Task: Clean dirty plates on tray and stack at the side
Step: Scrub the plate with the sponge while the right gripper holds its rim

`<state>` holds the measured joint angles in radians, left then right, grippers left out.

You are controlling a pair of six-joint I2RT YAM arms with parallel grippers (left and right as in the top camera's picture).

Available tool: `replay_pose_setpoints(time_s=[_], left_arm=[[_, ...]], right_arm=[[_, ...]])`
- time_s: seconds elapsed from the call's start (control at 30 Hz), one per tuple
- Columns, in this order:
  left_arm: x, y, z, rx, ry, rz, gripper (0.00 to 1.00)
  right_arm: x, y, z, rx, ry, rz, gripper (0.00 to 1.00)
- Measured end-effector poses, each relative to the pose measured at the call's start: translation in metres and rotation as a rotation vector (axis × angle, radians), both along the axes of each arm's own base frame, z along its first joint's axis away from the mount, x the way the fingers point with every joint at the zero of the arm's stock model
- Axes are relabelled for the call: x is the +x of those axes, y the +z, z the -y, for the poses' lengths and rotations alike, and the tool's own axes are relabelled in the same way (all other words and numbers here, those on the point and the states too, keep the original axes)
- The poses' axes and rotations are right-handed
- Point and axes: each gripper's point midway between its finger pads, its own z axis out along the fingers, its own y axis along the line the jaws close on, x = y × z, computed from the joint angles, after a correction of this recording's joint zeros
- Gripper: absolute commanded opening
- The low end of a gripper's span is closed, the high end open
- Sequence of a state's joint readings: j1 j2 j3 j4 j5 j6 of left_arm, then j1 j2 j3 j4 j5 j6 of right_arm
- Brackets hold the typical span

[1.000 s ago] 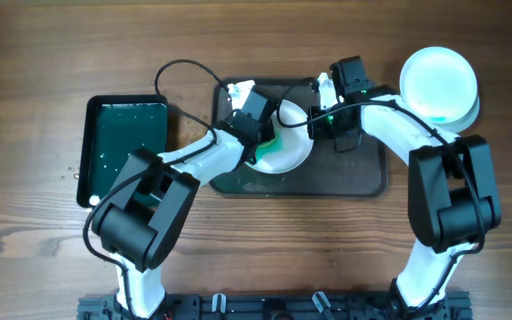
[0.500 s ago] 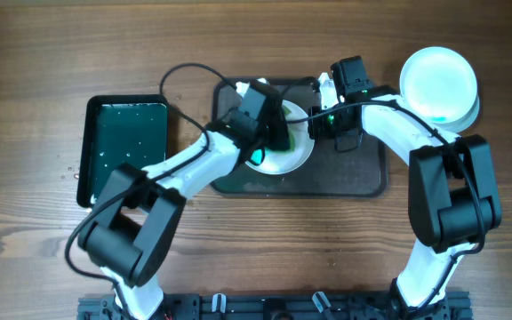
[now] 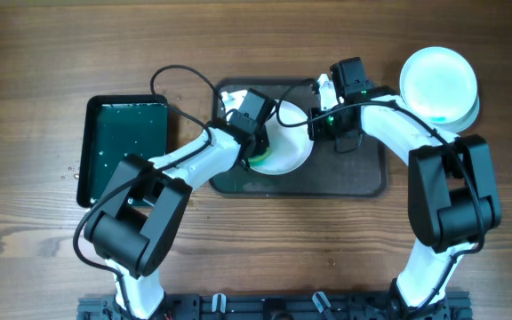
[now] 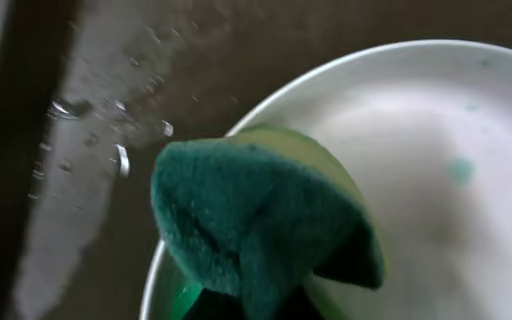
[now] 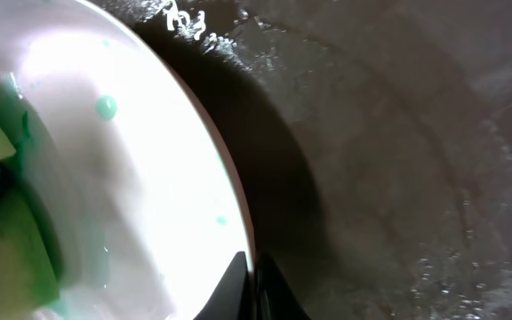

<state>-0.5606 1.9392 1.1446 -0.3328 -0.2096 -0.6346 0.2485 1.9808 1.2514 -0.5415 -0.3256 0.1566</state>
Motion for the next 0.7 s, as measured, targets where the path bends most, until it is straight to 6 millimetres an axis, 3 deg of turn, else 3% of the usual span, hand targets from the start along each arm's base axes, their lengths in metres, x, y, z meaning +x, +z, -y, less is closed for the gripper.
replay_pose_setpoints(time_s=[0.2,0.3,0.37,0.53,0.7], left_arm=[[0.011,0.015,0.003,-0.012,-0.036,0.068,0.04],[0.025,0.042,0.028,-0.177,-0.087,0.133,0.04],[0.024,0.050,0.045,-0.272,-0.131,0.131,0.04],[0.012,0.043,0.062,-0.334,-0.174,0.074,0.04],[0.013,0.003,0.060,-0.300,-0.156,0.027,0.04]], right_arm=[[0.000,0.000,-0.001,0.007,0.002,-0.001,0.04],[0.000,0.000,-0.001,0.006,0.001,-0.002,0.04],[0.000,0.000,-0.001,0.006,0.001,-0.002,0.04],[0.000,0.000,-0.001,0.006,0.002,-0.002,0.04],[0.000,0.000,0.000,0.003,0.000,-0.001,0.04]])
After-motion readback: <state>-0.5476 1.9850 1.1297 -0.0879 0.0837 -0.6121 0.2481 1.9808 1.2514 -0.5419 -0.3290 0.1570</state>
